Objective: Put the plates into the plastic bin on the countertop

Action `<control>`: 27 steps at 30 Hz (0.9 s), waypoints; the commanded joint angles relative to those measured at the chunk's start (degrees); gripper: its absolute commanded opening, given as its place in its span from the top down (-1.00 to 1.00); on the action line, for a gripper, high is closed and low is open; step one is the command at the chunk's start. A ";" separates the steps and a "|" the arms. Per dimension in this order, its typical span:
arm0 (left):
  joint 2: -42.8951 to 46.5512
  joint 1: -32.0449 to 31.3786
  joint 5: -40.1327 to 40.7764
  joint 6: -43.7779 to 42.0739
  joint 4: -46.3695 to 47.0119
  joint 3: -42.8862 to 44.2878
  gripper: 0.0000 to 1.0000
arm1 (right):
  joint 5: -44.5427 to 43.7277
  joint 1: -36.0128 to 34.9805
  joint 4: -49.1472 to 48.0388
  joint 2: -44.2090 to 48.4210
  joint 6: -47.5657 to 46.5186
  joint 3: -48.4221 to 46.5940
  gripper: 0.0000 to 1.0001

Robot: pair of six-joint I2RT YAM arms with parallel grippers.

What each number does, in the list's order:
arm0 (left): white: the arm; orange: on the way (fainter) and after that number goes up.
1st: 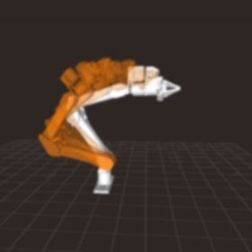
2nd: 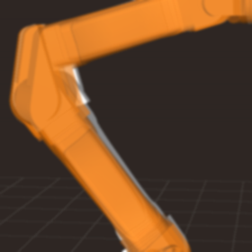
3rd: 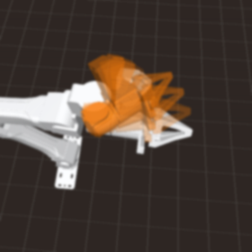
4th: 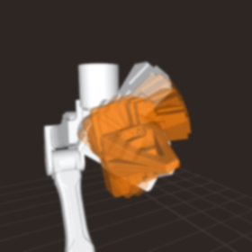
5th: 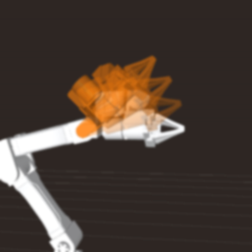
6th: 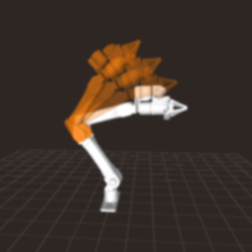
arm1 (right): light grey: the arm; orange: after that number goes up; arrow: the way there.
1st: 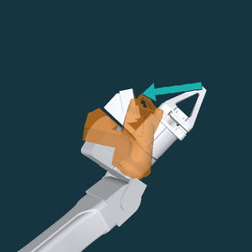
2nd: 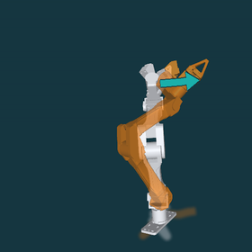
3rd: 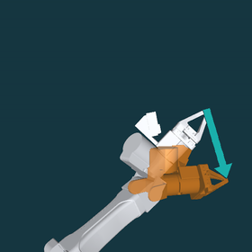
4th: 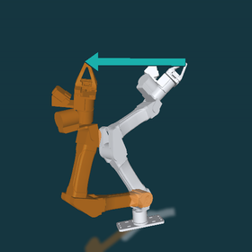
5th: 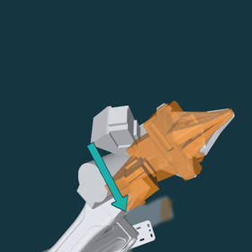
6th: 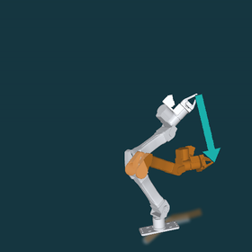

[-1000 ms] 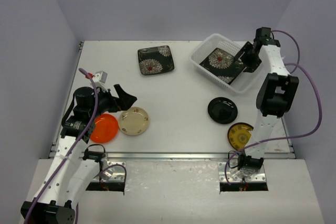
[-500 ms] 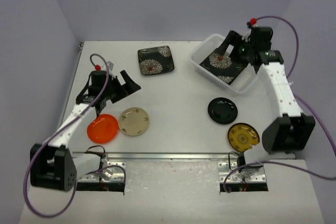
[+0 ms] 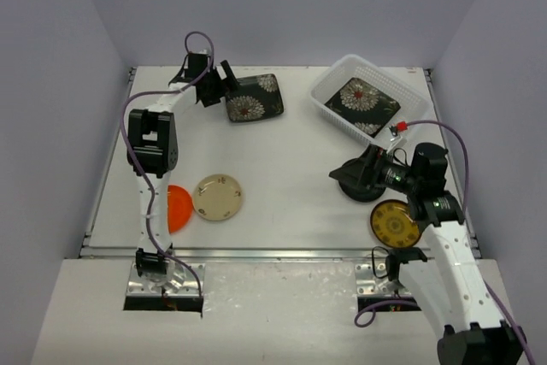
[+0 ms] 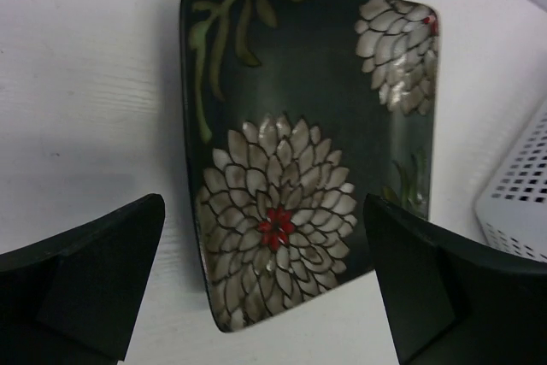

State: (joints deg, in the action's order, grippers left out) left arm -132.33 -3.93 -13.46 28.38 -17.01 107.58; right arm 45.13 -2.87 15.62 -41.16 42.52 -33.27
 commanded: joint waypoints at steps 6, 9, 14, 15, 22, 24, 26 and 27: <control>-10.68 1.40 -3.53 -6.66 -6.00 10.30 -0.74 | 5.25 -0.11 3.47 10.15 -0.34 -0.47 -0.98; -13.97 1.97 -10.15 -6.49 -5.91 12.24 -0.27 | 5.87 -0.10 4.34 10.80 -0.40 -0.07 -0.98; -19.45 3.23 -11.74 -4.58 -7.78 14.68 0.23 | 1.54 -0.11 3.81 14.35 1.53 3.56 -0.98; -19.89 3.34 -12.05 -4.22 -7.78 14.82 0.28 | 1.32 -0.11 3.73 14.97 1.72 3.78 -0.98; -22.30 4.58 -15.79 0.91 -5.46 14.09 1.00 | 4.57 -0.11 1.95 14.37 2.15 5.20 -0.98; -20.38 6.05 -17.16 2.84 -2.24 10.53 1.00 | 7.40 -0.11 -0.20 13.11 2.51 6.16 -0.98; -13.30 6.32 -18.77 4.03 2.65 4.74 1.00 | 9.92 -0.03 -2.98 12.75 3.18 7.14 -0.97; -9.43 6.46 -19.99 5.34 5.85 -3.29 1.00 | 10.66 -0.11 -6.22 12.40 4.59 8.10 -0.98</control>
State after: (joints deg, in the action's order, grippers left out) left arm -148.28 1.44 -33.16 32.60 -11.90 118.06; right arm 50.63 -2.87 17.81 -27.75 44.78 -27.14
